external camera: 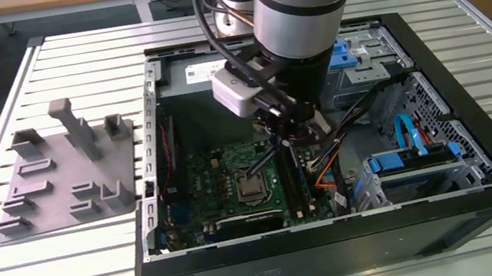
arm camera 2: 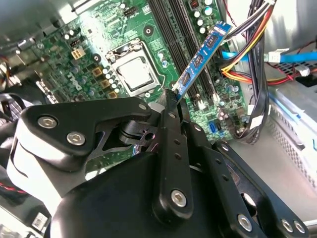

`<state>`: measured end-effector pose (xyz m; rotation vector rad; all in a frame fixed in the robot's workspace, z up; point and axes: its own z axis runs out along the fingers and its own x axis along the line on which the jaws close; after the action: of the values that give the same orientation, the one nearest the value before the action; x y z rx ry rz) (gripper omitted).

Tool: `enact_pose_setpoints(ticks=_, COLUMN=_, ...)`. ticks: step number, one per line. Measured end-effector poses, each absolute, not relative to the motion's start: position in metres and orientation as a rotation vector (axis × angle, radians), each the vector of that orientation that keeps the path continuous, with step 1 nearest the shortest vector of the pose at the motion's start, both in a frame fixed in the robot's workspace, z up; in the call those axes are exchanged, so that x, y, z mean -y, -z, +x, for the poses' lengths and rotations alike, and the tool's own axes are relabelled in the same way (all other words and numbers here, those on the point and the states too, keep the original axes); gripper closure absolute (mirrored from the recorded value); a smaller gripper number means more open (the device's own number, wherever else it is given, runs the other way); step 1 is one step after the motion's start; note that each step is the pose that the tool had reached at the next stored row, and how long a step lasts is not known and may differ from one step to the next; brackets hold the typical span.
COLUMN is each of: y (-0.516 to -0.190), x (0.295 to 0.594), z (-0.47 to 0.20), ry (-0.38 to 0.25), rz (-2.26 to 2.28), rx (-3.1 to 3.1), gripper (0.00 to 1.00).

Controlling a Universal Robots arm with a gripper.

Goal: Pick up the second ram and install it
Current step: 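Insert the second ram into the second slot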

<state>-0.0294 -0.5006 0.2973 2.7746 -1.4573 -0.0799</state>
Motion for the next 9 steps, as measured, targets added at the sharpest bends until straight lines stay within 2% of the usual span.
enact_pose_setpoints(ticks=9, y=-0.2973, x=0.5005, z=-0.0294, ry=0.08, rz=2.816, rx=1.373, gripper=0.86)
